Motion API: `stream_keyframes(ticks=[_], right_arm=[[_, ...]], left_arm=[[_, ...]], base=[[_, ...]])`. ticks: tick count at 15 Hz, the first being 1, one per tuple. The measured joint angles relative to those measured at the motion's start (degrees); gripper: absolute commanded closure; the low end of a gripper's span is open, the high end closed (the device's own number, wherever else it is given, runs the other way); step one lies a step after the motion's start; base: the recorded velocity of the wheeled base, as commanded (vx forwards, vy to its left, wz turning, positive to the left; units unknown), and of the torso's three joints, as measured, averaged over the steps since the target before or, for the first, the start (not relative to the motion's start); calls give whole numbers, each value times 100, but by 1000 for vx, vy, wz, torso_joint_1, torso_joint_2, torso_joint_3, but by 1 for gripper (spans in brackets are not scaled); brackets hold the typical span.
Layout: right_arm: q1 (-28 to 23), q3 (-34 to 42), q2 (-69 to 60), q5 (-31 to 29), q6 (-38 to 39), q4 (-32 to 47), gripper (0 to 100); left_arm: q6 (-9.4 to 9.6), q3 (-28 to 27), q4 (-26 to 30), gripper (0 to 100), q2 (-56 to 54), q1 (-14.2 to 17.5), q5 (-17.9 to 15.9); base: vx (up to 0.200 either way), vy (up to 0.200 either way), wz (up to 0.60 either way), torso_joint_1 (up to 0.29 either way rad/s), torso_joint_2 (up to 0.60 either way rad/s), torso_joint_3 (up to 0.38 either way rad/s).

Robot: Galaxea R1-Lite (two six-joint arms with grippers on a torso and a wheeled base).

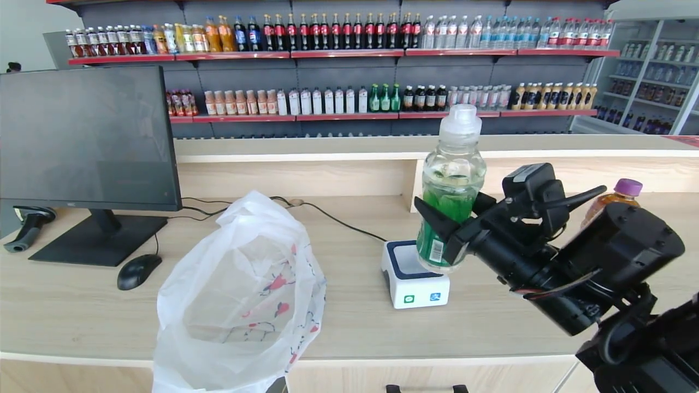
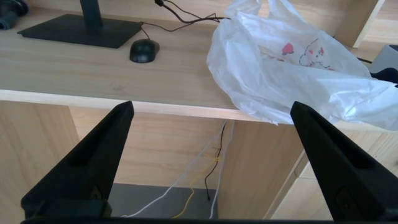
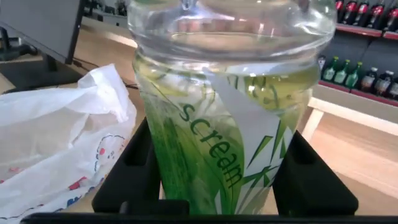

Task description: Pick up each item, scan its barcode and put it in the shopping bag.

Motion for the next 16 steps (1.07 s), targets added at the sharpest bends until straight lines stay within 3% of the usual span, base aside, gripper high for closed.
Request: stream_keyframes(ticks=[6,9,16], right_arm=[[-276,-1718,926,1147,-1470,-11,100],[-321,-1792,1176,2231,-2310,-16,100],[-373,-1495,1342,2951,-3312,-5,100]], left_arm=[[-2,0,0,0,0,4,0],[0,0,2,0,0,1,0],[-9,0,0,0,0,4,0]], base=[[0,0,0,0,0,0],[0,0,0,0,0,0],[0,0,0,0,0,0]])
